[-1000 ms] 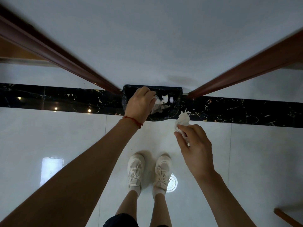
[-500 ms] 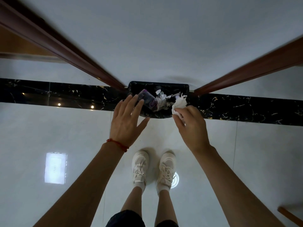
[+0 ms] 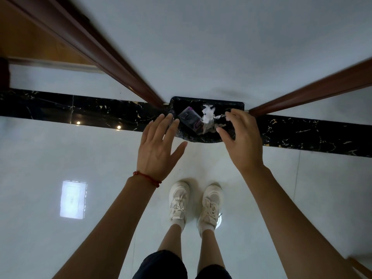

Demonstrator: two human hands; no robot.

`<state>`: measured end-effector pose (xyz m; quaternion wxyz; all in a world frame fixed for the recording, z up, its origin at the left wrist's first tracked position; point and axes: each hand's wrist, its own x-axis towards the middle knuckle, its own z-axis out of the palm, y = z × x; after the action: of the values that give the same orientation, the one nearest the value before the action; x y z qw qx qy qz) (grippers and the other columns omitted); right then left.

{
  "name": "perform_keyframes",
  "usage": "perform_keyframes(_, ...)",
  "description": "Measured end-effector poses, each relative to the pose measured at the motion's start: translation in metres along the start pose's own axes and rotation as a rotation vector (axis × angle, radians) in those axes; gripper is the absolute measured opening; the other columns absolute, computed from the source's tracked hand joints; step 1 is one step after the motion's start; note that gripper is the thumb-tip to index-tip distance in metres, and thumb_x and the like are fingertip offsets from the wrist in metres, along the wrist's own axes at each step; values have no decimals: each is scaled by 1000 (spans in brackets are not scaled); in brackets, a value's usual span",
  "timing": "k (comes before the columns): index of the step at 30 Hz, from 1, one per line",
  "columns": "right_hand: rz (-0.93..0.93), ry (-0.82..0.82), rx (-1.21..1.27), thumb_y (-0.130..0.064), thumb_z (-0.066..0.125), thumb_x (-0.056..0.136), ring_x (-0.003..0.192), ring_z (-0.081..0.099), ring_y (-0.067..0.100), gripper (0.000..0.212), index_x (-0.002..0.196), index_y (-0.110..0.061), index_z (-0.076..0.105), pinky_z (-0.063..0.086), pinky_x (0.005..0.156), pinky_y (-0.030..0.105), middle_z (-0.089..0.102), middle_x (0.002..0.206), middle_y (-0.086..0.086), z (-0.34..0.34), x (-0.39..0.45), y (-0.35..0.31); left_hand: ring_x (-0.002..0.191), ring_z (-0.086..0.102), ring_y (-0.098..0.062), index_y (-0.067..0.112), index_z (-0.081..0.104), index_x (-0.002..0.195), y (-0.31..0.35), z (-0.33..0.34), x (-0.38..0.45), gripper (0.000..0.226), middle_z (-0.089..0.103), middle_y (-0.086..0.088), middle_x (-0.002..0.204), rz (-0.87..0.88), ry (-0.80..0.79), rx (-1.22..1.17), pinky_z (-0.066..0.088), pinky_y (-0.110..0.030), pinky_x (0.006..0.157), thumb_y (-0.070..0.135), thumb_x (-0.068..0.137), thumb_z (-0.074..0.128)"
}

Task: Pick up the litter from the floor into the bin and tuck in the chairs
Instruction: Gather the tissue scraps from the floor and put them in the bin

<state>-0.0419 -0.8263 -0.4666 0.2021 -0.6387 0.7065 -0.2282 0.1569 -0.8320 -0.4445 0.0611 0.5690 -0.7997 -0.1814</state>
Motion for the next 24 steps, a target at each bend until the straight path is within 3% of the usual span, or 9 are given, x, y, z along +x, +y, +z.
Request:
perform_keyframes(6,71,3,-26,-24,66,83,118,48,36,46,119,3,55,42,94,42,55,125,22,-51,-26,-25,121,46,-41,-3,56,120,22,-43,-7,53,54,-25,127,23,-4,12,35,-53,99,36,87,44)
perform_keyframes(12,71,-25,-102,-26,65,84,120,47,36,48,121,2,53,40,96,45,54,127,22,-116,-40,-54,120,47,-41,-2,55,121,48,-99,-26,56,54,-24,127,32,-29,40,30,-51,100,39,86,42)
perform_keyframes(24,184,-42,-114,-29,61,87,126,41,32,50,127,0,49,35,100,43,48,135,19,-232,-102,-111,116,51,-41,-3,56,120,106,-207,-81,59,58,-24,122,61,-98,48,36,-55,97,42,85,40)
